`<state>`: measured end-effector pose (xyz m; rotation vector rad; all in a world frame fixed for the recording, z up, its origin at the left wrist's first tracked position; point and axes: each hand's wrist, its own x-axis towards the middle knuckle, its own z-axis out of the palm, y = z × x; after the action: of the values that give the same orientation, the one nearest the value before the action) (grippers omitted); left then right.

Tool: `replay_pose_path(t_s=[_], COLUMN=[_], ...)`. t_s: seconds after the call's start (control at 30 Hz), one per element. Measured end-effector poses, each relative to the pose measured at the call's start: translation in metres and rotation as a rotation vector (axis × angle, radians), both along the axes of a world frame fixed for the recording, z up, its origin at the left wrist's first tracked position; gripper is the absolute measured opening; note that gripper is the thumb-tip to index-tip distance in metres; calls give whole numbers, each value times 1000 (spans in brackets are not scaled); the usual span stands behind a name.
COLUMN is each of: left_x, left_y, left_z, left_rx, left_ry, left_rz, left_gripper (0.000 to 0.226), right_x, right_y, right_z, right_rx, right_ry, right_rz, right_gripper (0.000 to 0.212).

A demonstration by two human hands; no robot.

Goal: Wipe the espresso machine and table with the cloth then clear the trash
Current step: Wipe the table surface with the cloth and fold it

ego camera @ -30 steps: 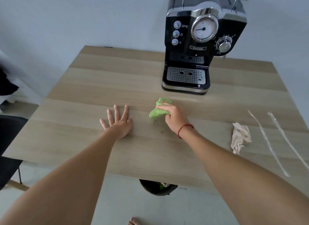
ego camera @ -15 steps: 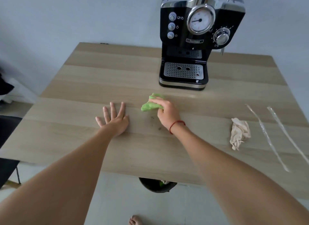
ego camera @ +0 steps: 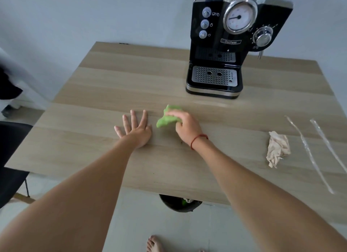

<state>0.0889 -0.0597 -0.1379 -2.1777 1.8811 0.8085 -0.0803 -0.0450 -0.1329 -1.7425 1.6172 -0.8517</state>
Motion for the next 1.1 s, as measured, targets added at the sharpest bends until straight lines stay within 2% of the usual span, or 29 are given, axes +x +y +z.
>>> replay_pose_path(t_s=[0.1,0.2,0.33,0.47,0.57,0.63,0.77,0.87,0.93,1.0,1.1], left_x=[0,-1,1,19,43,58,78,95,101,100,98], left_y=[0,0,2,13,20,24,32,38,41,42,40], left_z=[-2,-4,-5,1,-1,-7,-15,-16,-16,-18,-17], left_rx=[-2,-10,-45,-322,-459,-446,-456,-444,-347,-269,-258], left_ry=[3,17,72,290,184,120,153,71,4,-34,-43], left_rz=[-1,8,10,168,207,248,251,270,282,260,238], left_gripper=[56,57,59,50,53,54,49,51,54,55,55], right_x=[-5,3,24,23,33,49,83,91,87,85,100], right_y=[-29,-31,5,-3,-34,-45,-20,11,20,14,-8], right_z=[1,-11,-16,0,11,9,-6,-13,-6,7,18], right_rx=[-8,98,101,66,43,85,133,138,164,119,73], right_ry=[69,121,12,-122,-27,68,224,191,106,34,71], right_rz=[-89,28,152,-2,8,118,337,464,440,317,243], right_gripper=[63,60,60,60,62,64,60,57,54,52,61])
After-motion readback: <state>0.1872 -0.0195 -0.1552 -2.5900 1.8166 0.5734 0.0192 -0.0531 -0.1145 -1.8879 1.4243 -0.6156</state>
